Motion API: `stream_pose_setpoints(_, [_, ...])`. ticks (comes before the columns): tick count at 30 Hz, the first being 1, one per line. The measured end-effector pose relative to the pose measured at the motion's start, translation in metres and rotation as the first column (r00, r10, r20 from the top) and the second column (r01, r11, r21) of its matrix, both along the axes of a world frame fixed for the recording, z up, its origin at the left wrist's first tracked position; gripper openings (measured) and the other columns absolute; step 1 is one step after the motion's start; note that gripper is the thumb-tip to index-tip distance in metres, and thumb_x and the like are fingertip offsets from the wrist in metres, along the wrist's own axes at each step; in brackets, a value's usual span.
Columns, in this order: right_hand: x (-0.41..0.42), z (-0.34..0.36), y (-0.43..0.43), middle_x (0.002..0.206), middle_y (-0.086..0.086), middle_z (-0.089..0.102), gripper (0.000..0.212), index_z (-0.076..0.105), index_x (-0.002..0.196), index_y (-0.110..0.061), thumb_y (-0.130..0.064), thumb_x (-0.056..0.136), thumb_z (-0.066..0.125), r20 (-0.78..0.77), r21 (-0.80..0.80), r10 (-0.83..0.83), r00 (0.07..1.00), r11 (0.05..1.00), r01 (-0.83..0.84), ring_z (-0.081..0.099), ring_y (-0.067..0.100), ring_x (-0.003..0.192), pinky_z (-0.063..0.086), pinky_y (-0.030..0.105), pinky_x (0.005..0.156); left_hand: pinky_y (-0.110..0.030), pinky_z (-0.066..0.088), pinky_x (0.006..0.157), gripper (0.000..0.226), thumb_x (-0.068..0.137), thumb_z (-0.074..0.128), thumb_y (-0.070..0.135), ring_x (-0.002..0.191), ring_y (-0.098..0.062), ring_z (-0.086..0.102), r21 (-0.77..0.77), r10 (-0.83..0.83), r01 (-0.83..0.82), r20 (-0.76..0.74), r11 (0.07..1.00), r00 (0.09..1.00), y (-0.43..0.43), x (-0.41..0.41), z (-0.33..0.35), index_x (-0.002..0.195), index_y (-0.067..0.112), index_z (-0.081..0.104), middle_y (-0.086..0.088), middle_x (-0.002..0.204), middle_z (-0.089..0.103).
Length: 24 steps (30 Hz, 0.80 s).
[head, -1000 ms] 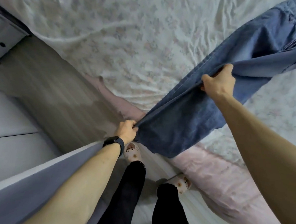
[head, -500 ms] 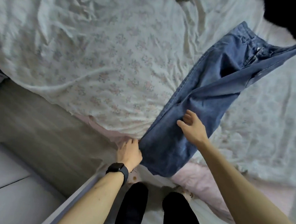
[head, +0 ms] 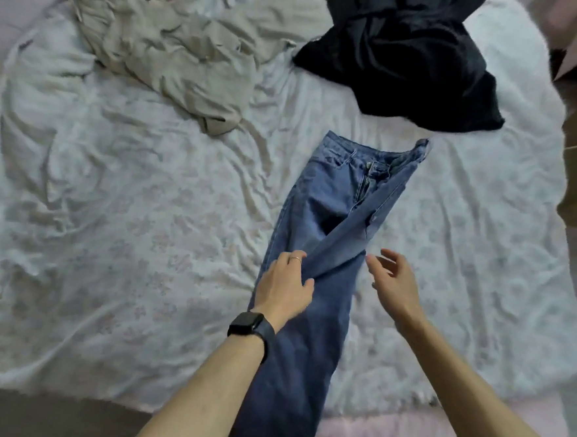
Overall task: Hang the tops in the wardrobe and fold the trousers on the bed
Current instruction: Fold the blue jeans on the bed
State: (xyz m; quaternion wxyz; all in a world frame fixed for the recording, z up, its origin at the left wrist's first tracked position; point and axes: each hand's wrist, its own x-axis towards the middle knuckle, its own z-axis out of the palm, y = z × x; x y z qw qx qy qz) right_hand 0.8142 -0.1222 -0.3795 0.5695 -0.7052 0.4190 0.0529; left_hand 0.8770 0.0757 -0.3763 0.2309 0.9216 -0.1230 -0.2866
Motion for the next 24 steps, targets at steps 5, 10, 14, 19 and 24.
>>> stream_pose_setpoints(5, [0.074,-0.013,-0.087,0.129,-0.001,0.060,0.069,0.048,0.137,-0.020,-0.067,0.088,0.060,-0.039,-0.024,-0.103,0.994,0.994,0.102,0.063,0.022,0.112,0.053,0.050,0.097,-0.039,0.043,0.103,0.063,0.094,0.061,0.044,0.134,-0.022,0.043,-0.044,-0.044,0.047,0.067,0.998,0.997,-0.081,0.059,0.000,0.149,0.022,0.039,0.004,0.152,0.038])
stream_pose_setpoints(10, [0.156,-0.011,-0.135,0.119,-0.002,0.056,0.104,0.044,0.138,-0.016,-0.092,0.067,0.055,-0.092,-0.142,-0.083,0.992,0.987,0.070,0.058,0.022,0.106,0.050,0.045,0.094,-0.045,0.049,0.095,0.046,0.092,0.060,0.052,0.120,-0.025,0.055,-0.003,-0.084,0.084,0.022,0.996,0.996,-0.150,0.098,-0.008,0.129,0.026,0.052,0.002,0.129,0.059])
stream_pose_setpoints(14, [0.197,-0.002,-0.153,0.090,0.004,0.065,0.034,0.058,0.096,-0.011,-0.036,0.075,0.067,-0.106,-0.214,-0.062,0.992,0.976,0.038,0.061,0.028,0.083,0.055,0.042,0.071,-0.037,0.049,0.066,0.027,0.096,0.055,0.047,0.078,-0.017,0.061,-0.117,-0.019,0.016,-0.024,0.993,1.000,-0.171,0.110,-0.015,0.081,0.025,0.055,0.007,0.079,0.064])
stream_pose_setpoints(19, [0.235,0.025,-0.129,0.081,-0.007,0.060,0.024,0.057,0.099,-0.023,-0.032,0.077,0.060,0.254,-0.175,-0.147,0.956,0.965,0.195,0.059,0.015,0.075,0.049,0.035,0.064,-0.018,0.037,0.050,0.019,0.092,0.059,0.046,0.060,-0.004,0.053,-0.381,0.229,-0.226,-0.037,0.897,0.973,-0.147,0.140,-0.012,0.079,0.032,0.060,0.006,0.068,0.062])
stream_pose_setpoints(24, [0.242,0.005,-0.082,0.128,-0.007,0.058,0.060,0.047,0.144,-0.026,-0.045,0.090,0.065,0.166,0.045,0.152,0.974,0.986,-0.161,0.058,0.012,0.110,0.048,0.030,0.093,-0.031,0.046,0.080,0.021,0.096,0.059,0.031,0.106,-0.028,0.063,0.106,0.450,-0.438,-0.157,0.893,0.879,-0.076,0.200,-0.042,0.110,0.016,0.064,-0.006,0.113,0.069])
